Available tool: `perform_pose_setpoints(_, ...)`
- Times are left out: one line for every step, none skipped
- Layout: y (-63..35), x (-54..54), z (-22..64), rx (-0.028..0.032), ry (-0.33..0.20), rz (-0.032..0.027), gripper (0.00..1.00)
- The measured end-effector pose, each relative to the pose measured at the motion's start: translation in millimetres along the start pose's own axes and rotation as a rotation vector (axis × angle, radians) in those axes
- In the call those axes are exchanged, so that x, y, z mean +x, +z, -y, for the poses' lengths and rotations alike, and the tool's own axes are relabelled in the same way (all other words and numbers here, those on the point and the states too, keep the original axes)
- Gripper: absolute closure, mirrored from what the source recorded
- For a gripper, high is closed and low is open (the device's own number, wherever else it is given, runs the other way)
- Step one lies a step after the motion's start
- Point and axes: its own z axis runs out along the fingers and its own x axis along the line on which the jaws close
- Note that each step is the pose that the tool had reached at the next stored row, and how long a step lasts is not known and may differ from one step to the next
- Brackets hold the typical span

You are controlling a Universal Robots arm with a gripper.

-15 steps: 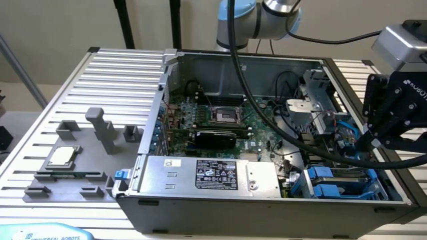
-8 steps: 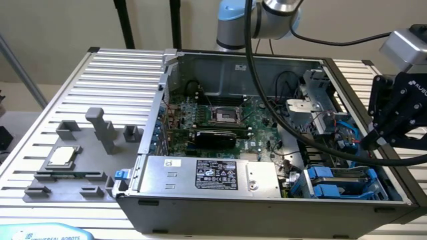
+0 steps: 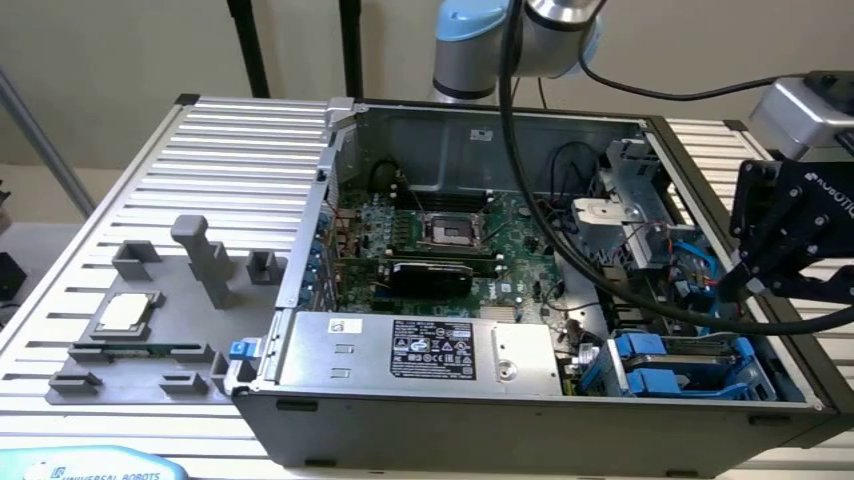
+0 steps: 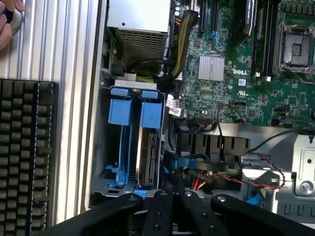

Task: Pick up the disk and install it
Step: 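Insert the first disk wire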

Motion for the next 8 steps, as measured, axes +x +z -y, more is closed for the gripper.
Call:
perform_pose_setpoints(1.7,-0.5,0.2,-0.0001,-0.002,-0.0003,0.89)
perform_pose_setpoints(3.5,-0.8,0.4,-0.0001,-0.004,-0.0004,0.89)
perform_pose_setpoints(5.3,-1.1,0.6,-0.0002,-0.006,-0.0006,0.89)
perform_pose_setpoints(7.1,-1.4,0.8,-0.0003,-0.007,-0.0006,0.89)
perform_pose_setpoints(9.1,-1.6,1.0,-0.0003,-0.009,-0.0006,0.89)
perform_pose_setpoints(10.9,-1.8,1.1,-0.0004,-0.010,-0.0007,0.89)
perform_pose_setpoints(12.7,-2.0,1.3,-0.0004,-0.010,-0.0009,0.89)
perform_pose_setpoints(14.3,-2.2,1.4,-0.0004,-0.011,-0.0010,0.89)
